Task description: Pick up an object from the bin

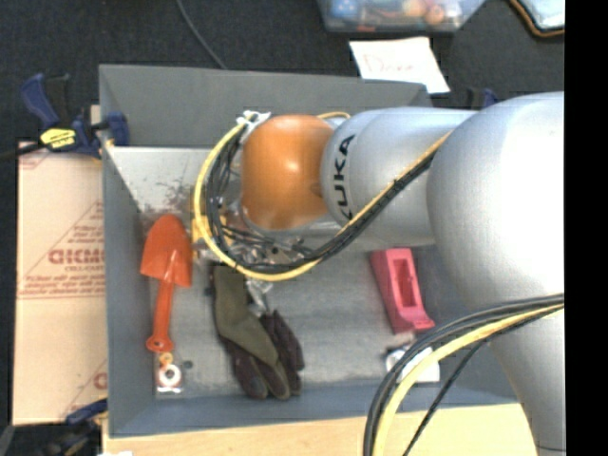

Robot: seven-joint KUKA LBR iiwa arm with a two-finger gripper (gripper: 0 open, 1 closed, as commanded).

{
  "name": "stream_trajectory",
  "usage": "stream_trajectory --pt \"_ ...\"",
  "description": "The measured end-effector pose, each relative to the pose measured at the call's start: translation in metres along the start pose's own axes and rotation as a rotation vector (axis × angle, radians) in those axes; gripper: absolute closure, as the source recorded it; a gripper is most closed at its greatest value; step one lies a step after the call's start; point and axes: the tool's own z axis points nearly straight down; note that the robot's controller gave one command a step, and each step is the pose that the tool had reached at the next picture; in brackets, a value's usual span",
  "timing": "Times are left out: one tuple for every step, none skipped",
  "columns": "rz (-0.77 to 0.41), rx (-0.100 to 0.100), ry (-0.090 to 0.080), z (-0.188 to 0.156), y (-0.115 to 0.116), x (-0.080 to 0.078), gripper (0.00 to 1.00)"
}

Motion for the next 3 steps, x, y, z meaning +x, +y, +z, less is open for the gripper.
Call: stream_trajectory --pt "-0.177 -0.003 0.005 -0.003 -0.016 -0.036 1.0" --pt "-0.176 -0.004 0.005 -0.003 -0.016 -0.036 1.0" --pt "-0.176 -0.005 0.005 -0.013 -0.015 -0.034 1.0"
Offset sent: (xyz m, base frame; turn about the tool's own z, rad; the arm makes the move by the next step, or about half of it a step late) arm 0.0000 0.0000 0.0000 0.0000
